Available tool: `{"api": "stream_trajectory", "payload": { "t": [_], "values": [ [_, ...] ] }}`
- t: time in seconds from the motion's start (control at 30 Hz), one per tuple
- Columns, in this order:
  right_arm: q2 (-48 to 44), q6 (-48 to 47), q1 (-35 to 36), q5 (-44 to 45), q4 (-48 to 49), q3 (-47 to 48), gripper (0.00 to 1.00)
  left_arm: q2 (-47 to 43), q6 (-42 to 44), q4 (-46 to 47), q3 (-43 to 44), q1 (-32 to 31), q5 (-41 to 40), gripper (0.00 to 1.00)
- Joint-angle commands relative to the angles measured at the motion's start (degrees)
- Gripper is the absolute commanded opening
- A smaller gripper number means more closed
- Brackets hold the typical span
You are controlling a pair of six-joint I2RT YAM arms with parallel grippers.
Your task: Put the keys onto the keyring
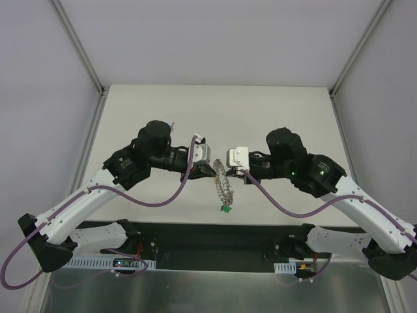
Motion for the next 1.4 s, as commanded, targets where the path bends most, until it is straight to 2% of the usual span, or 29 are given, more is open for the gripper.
{"api": "stream_trajectory", "payload": {
  "t": [0.0, 0.53, 1.37],
  "values": [
    [-0.4, 1.6, 0.3, -1.6, 3.9, 1.3, 0.01, 0.2, 1.3, 2.5, 2.1, -1.3, -0.8, 0.0],
    [0.0, 3.3, 0.3, -2.7, 4.3, 1.8, 0.01, 0.0, 1.7, 2.8, 1.4, -2.6, -5.3, 0.0],
    [0.0, 5.3, -0.1, 1.7, 5.8, 1.0, 0.01, -0.7, 1.7, 3.0, 0.6, -2.8, -5.7, 0.0]
  ]
}}
